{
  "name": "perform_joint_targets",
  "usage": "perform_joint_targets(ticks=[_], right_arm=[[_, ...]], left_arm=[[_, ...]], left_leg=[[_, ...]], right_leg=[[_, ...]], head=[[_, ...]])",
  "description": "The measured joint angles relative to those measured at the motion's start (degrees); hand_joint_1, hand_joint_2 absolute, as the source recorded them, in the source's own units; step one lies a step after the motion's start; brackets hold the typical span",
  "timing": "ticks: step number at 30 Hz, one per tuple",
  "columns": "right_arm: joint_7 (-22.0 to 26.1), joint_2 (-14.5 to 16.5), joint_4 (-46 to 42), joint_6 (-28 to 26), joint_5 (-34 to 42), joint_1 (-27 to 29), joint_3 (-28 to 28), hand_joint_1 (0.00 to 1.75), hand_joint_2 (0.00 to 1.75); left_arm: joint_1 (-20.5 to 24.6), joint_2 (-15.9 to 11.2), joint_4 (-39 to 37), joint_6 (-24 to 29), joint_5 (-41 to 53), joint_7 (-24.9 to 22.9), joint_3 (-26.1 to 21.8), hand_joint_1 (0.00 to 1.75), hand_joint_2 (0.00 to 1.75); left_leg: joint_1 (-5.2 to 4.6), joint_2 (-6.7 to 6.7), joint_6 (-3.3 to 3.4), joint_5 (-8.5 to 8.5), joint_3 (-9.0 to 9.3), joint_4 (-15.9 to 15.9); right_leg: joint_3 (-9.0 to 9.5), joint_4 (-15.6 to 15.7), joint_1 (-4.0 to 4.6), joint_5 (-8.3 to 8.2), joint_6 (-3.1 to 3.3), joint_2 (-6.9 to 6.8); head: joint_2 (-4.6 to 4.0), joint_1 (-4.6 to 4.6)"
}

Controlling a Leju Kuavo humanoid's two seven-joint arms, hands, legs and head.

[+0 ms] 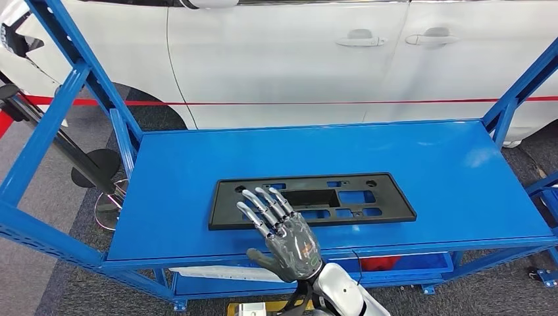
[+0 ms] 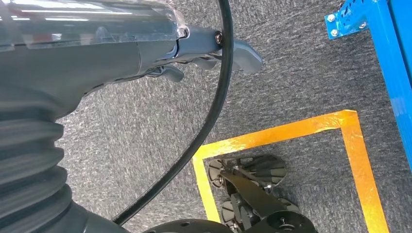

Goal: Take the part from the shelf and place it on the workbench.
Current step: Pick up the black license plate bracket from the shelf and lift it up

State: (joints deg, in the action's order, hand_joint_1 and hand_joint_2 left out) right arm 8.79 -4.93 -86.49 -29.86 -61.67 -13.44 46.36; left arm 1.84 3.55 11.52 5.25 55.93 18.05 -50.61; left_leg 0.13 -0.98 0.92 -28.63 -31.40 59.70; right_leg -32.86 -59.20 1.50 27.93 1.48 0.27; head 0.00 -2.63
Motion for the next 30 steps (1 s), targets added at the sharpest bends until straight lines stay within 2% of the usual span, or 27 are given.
perform_joint_targets(ticks=[5,15,19,24,27,30], right_arm=[[0.05,-1.89,-3.97,0.09,1.09,0.38,0.0,0.0,1.75],[-0.18,-2.72,-4.82,0.55,0.29,0.64,0.0,0.0,1.75],[-4.14,-2.43,-3.14,1.07,-7.67,0.06,0.03,0.0,1.75],[-11.08,0.33,7.91,-2.1,-22.74,-2.61,0.23,0.0,1.75],[-13.62,1.72,14.0,-3.22,-26.79,-4.05,0.52,0.0,1.75],[-15.22,2.42,18.4,-3.34,-27.46,-5.43,0.79,0.0,1.75]], left_arm=[[-0.09,-0.01,0.0,-0.01,0.45,0.03,-0.55,0.0,1.75],[-0.08,-0.01,0.0,-0.05,0.6,0.32,-0.99,0.0,1.75],[0.01,-0.01,0.0,-0.54,1.88,0.5,-0.99,0.0,1.75],[0.6,-0.01,0.0,-1.24,4.41,0.44,-0.99,0.0,1.75],[0.76,0.01,0.0,-1.24,5.16,0.32,-0.99,0.0,1.75],[0.94,0.02,0.0,-1.14,5.66,0.31,-0.99,0.0,1.75]], left_leg=[[0.0,0.0,0.0,0.0,0.0,0.0],[0.0,0.0,0.0,0.0,0.0,0.0],[0.01,-0.01,0.0,0.0,-0.01,-0.01],[0.01,-0.03,0.04,0.03,0.02,-0.01],[0.01,-0.03,0.06,0.05,0.02,-0.01],[0.0,-0.03,0.06,0.05,0.02,-0.01]], right_leg=[[0.0,0.0,0.0,0.0,0.0,0.0],[0.0,0.0,0.0,0.0,0.0,0.0],[0.01,0.0,0.01,0.0,0.0,0.0],[0.05,0.0,0.01,-0.01,0.01,-0.06],[0.05,-0.01,0.01,-0.03,0.05,-0.07],[0.04,-0.01,0.01,-0.04,0.06,-0.08]], head=[[0.0,0.0],[0.0,-0.01],[0.0,-0.01],[0.0,-0.01],[0.0,-0.02],[0.0,-0.01]])
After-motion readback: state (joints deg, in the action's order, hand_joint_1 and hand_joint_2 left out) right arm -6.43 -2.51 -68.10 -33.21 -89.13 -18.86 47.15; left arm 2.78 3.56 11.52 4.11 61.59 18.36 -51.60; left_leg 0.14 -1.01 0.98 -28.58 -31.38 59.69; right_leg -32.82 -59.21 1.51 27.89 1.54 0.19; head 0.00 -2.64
